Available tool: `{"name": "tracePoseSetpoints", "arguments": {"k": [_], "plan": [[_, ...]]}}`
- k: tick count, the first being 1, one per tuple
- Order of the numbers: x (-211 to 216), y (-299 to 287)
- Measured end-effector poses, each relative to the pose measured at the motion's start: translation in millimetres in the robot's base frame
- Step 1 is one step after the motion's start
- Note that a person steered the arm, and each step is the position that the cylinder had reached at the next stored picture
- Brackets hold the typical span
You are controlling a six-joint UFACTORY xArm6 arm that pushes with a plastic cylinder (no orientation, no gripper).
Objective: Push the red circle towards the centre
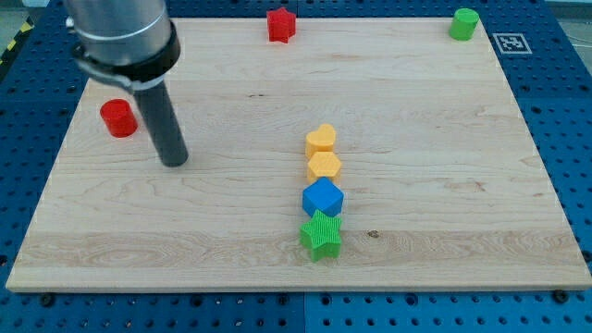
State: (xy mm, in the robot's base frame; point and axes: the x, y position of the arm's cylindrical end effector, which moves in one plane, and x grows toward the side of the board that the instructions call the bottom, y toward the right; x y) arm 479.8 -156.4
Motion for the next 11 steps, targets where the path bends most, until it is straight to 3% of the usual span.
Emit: {"name": "tracePoseSetpoints", "arguments": {"k": [2,3,4,6,8,10,11], "plan": [[2,-90],[-14,-118],[-57,-124],[-88,-113],[-55,-105],[-52,-49],[-67,-48]]}}
